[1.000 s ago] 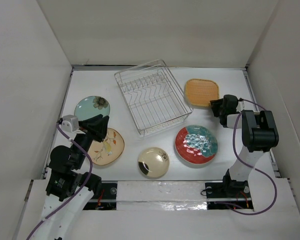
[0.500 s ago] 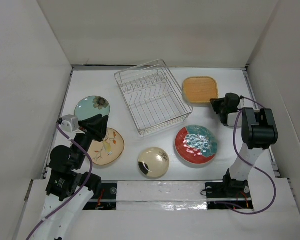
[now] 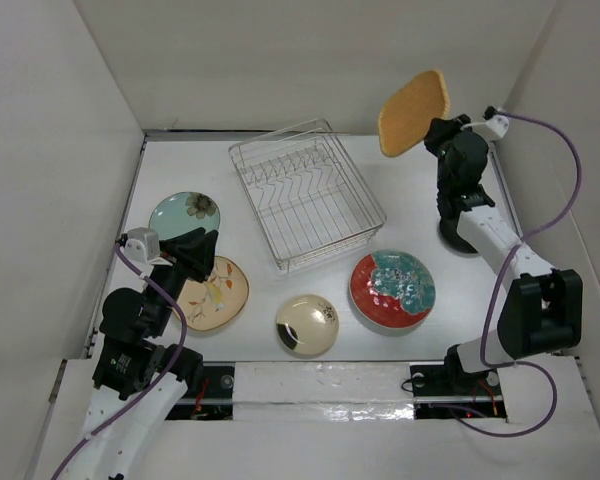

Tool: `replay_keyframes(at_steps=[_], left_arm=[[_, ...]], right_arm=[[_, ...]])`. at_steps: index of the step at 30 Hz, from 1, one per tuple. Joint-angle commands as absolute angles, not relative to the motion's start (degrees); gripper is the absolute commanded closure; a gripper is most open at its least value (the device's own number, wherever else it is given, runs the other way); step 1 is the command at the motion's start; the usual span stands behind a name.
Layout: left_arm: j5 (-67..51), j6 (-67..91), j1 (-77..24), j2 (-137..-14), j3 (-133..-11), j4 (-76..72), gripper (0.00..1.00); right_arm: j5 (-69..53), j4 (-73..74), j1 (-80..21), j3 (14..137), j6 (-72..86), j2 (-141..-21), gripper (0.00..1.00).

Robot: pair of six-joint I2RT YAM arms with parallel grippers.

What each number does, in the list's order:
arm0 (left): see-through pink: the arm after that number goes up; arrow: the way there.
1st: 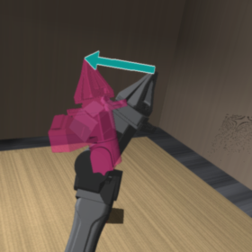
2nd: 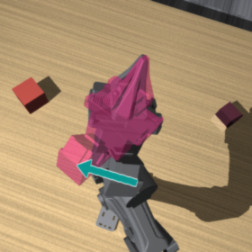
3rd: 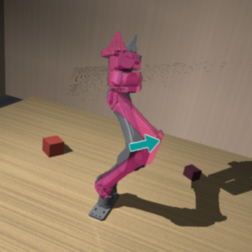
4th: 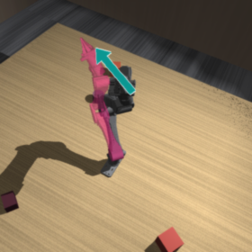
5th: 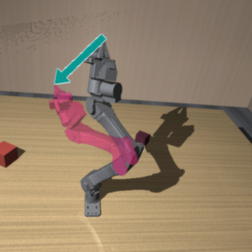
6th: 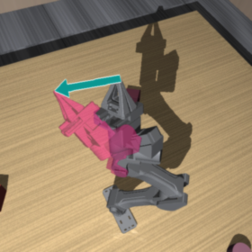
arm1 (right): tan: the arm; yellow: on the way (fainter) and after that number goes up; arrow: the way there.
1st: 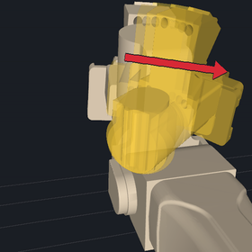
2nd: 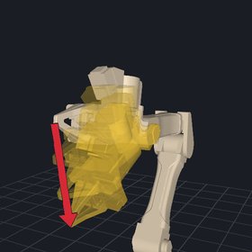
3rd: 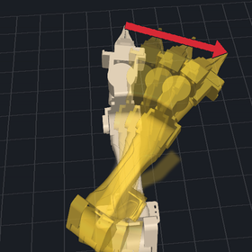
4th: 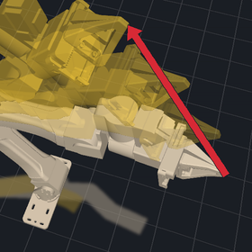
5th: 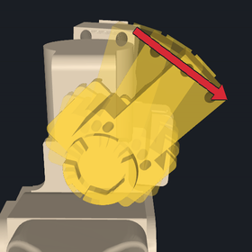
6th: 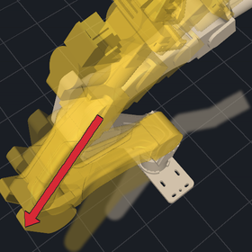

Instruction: Load the plates into the dish rack

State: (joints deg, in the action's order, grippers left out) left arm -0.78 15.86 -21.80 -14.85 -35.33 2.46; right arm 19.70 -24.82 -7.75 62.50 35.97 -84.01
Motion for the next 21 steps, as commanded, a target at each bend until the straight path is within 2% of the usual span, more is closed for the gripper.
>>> replay_keyframes(at_steps=[1, 8, 13, 21], left_arm=[[-1.0, 15.3, -22.1, -15.2, -35.8, -0.1, 0.69], [-1.4, 15.5, -22.1, -14.9, -35.7, -0.1, 0.69], [-1.2, 15.4, -22.1, -14.5, -35.8, -0.2, 0.69], [-1.2, 15.4, -22.1, -14.9, -35.8, -0.1, 0.69]], right_arm=[[22.5, -27.7, -14.1, 70.7, 19.1, -83.4, 1.00], [12.6, -19.5, -18.4, 86.6, 10.0, -94.3, 1.00], [11.7, -15.0, -21.2, 96.0, 4.1, -101.4, 1.00], [11.5, -16.7, -23.7, 99.4, -1.4, -107.7, 1.00]])
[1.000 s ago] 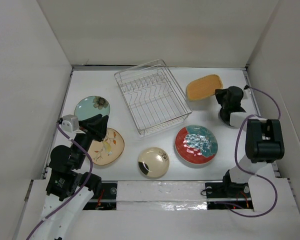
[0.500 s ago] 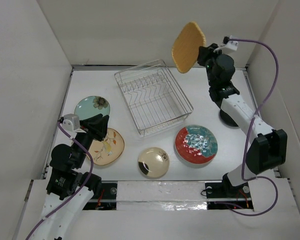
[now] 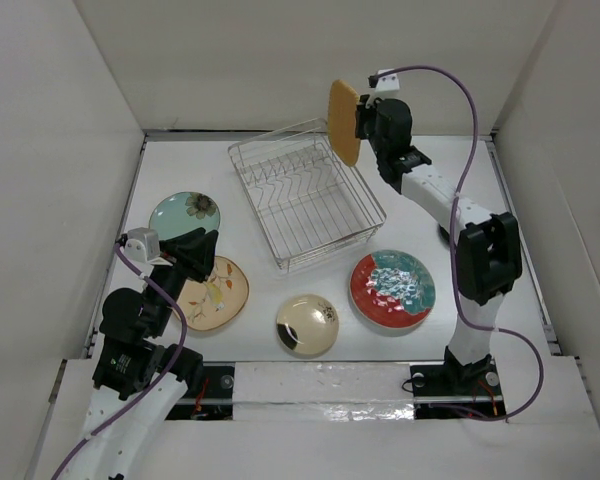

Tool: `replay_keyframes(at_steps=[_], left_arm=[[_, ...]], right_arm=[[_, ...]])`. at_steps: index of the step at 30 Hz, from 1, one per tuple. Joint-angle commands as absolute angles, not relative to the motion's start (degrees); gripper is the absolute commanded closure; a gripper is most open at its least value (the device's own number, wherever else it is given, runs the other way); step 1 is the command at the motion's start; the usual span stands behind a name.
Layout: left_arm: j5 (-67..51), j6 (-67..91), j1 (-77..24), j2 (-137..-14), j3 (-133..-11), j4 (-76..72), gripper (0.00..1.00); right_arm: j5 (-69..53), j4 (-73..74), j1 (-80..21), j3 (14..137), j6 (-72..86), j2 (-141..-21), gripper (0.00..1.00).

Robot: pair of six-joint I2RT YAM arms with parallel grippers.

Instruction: Load the plates into the dish rack

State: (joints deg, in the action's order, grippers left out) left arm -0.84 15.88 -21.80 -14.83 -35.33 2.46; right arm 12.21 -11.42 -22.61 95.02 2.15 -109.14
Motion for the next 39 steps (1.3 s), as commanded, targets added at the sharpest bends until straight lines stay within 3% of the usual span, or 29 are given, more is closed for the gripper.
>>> replay_keyframes(at_steps=[1, 13, 39], left_arm=[[-1.2, 15.5, -22.1, -14.9, -35.8, -0.1, 0.69], [-1.3, 15.5, -22.1, -15.5, -35.8, -0.2, 0.69], [-1.4, 15.5, -22.1, -16.4, -35.9, -0.1, 0.69]], right_arm=[[11.8, -17.9, -23.7, 99.5, -1.4, -107.8, 1.00], [18.3, -31.4, -28.0, 99.1, -4.7, -107.3, 1.00], [16.1, -33.1, -26.3, 95.5, -2.1, -113.8, 1.00]])
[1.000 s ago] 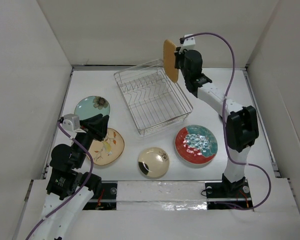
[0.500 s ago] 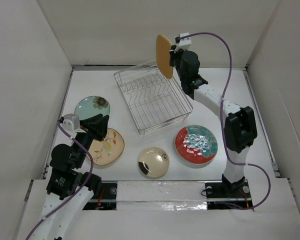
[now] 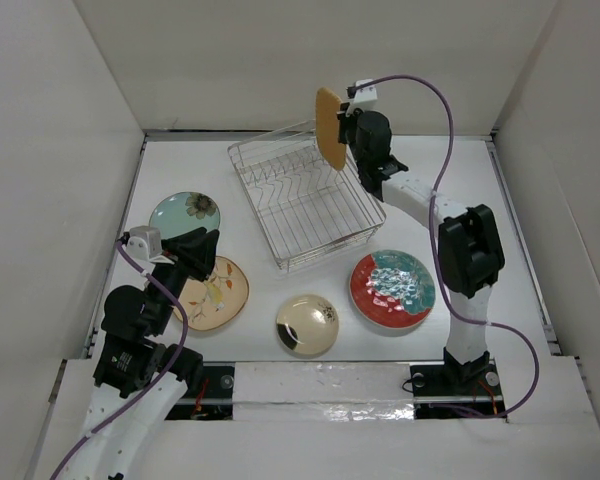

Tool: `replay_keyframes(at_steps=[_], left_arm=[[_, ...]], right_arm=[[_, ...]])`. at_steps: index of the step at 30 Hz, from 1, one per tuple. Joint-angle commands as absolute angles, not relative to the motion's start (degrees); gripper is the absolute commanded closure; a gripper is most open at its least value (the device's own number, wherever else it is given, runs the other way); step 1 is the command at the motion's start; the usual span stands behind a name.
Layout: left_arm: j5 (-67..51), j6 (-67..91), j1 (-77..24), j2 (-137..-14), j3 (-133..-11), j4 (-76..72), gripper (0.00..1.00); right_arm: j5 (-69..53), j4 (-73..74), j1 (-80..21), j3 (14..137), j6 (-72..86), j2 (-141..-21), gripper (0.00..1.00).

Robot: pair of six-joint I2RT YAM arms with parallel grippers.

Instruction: Load the plates into the dish rack

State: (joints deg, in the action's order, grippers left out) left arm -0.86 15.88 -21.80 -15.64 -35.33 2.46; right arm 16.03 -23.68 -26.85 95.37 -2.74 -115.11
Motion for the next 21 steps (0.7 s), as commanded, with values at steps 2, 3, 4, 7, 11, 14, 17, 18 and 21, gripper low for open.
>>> replay_keyframes(at_steps=[2, 3, 4, 7, 11, 14, 17, 18, 21], left_arm=[[-1.4, 15.4, -22.1, -16.5, -35.9, -0.1, 0.69], [-1.4, 15.5, -22.1, -16.5, -35.9, -0.1, 0.69], [-1.4, 15.5, -22.1, -16.5, -35.9, -0.1, 0.69], [-1.4, 15.4, -22.1, -16.4, -35.9, -0.1, 0.70], [-1.4, 15.5, -22.1, -16.3, -35.9, -0.1, 0.70], [-1.4, 15.5, -22.1, -16.1, -35.8, -0.1, 0.70], [-1.5, 15.5, -22.1, -16.0, -35.8, -0.1, 0.70], [-1.5, 15.5, -22.1, -15.9, -35.8, -0.1, 0.70], [-1.6, 15.5, -22.1, -15.6, -35.8, -0.1, 0.70]], right_arm=[[16.3, -34.0, -26.3, 94.4, -2.0, -113.8, 1.00], [16.3, -34.2, -26.3, 93.4, -1.9, -113.7, 1.00], [16.5, -35.1, -26.3, 92.7, -1.9, -113.5, 1.00], [16.4, -36.7, -26.3, 89.5, -2.3, -112.9, 1.00], [17.2, -39.9, -26.8, 83.3, -2.2, -111.8, 1.00], [20.0, -42.5, -28.4, 78.3, -2.6, -111.4, 0.98], [23.0, -43.9, -28.9, 74.2, -1.2, -110.1, 0.84], [23.6, -44.1, -28.9, 73.2, -0.7, -109.2, 0.80], [24.3, -44.2, -28.9, 70.1, 1.7, -107.2, 0.64]])
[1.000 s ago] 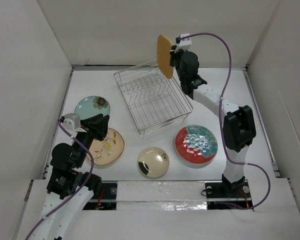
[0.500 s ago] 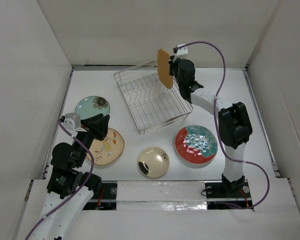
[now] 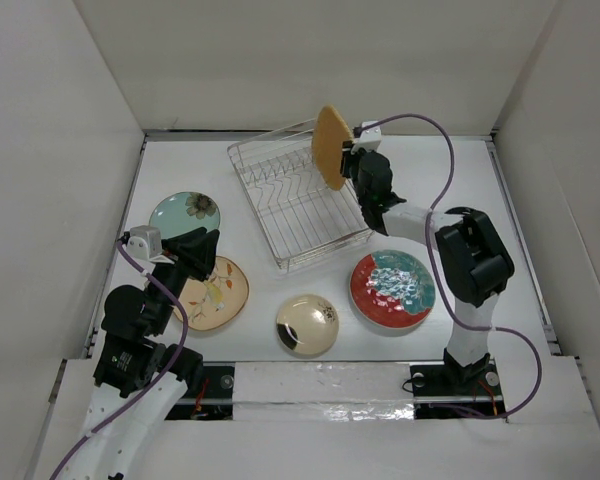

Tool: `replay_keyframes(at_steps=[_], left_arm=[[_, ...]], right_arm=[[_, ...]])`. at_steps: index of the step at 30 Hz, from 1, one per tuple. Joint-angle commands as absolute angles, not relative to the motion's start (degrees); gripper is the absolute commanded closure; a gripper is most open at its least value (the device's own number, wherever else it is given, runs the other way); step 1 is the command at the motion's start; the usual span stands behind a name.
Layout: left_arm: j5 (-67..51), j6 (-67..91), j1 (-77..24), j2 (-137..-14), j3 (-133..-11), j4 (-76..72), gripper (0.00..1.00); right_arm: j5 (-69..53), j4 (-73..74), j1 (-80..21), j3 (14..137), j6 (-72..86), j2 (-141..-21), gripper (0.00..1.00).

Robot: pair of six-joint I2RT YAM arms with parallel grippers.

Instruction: Load the plates into the dish rack

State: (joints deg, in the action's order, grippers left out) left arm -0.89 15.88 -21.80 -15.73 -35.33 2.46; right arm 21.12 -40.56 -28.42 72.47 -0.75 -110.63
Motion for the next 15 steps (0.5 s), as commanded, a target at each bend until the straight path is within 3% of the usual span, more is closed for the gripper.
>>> replay_keyframes(at_steps=[1, 9, 12, 13, 14, 15], left_arm=[[-1.6, 15.5, -22.1, -15.6, -35.8, -0.1, 0.70], [-1.5, 15.6, -22.1, -14.5, -35.8, -0.1, 0.70], [-1.6, 15.6, -22.1, -13.9, -35.8, -0.1, 0.70], [-1.7, 15.8, -22.1, -13.5, -35.7, -0.1, 0.70], [-2.0, 15.7, -22.1, -13.4, -35.7, -0.1, 0.71], [-2.1, 15.8, -22.1, -13.3, -35.7, -0.1, 0.73]], right_arm=[[24.5, -43.8, -28.9, 69.6, 1.9, -106.0, 0.61], [24.9, -33.7, -28.9, 68.3, 6.4, -96.8, 0.33], [26.4, -29.5, -28.4, 63.3, 11.8, -88.6, 0.32], [26.6, -26.7, -27.9, 61.3, 14.2, -86.2, 0.36], [26.7, -25.2, -26.6, 57.0, 19.6, -84.0, 0.63], [26.7, -23.2, -25.8, 54.6, 22.5, -79.1, 0.81]])
